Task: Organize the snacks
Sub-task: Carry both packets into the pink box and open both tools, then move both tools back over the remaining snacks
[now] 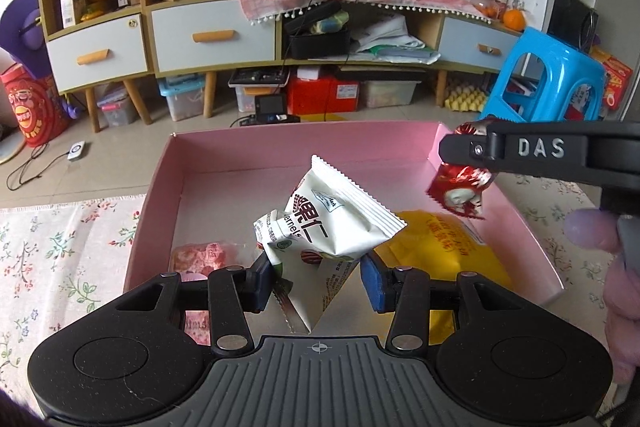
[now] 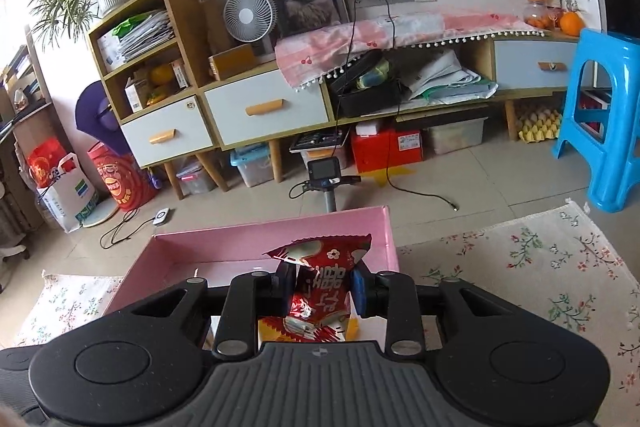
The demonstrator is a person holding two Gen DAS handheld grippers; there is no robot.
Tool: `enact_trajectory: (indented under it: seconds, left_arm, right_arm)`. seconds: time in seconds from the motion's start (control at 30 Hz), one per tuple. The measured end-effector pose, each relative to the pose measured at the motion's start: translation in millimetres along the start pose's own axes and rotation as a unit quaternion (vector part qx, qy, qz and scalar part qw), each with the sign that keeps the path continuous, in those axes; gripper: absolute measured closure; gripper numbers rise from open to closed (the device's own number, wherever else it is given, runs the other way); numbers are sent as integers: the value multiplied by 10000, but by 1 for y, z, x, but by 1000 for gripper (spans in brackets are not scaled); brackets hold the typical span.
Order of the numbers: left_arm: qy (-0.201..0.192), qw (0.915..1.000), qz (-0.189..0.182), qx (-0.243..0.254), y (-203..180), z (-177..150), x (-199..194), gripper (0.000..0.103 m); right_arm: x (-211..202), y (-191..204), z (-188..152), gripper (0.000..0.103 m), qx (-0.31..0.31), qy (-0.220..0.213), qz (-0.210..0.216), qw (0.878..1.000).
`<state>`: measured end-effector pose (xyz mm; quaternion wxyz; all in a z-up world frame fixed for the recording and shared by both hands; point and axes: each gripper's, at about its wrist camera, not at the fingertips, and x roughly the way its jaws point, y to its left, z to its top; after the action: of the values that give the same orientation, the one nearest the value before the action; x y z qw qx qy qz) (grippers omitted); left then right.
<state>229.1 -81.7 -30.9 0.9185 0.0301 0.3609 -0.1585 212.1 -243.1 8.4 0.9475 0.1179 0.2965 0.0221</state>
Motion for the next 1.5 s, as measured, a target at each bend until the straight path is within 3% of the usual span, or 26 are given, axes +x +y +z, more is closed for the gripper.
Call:
enact_trajectory:
  seconds: [0.13, 0.27, 0.43, 0.6, 0.93, 1.5]
  left_arm:
    - [-16, 10000, 31, -38, 1, 2, 2, 51]
    - [-97, 9999, 36, 0, 1, 1, -2, 30]
    - [-79, 9999, 35, 121, -1, 0, -9, 23]
    - [-23, 9999, 60, 87, -1, -3, -20, 15]
    - [-114, 9999, 10, -99, 8, -15, -61, 9]
    - [15, 9996, -92, -260, 24, -52, -129, 3]
  right_arm:
    - [-5, 0, 2, 51, 26, -57, -9, 10000]
    - [-8, -2, 3, 41, 106, -50, -9, 9999]
    - [-12, -1, 2, 32, 164, -9, -16, 9999]
    - [-23, -1, 0, 25, 270, 16, -21, 9996]
    - [-56, 2, -6, 14, 151, 185, -272, 9993]
    - [-117, 27, -38, 10, -449, 414, -479, 9970]
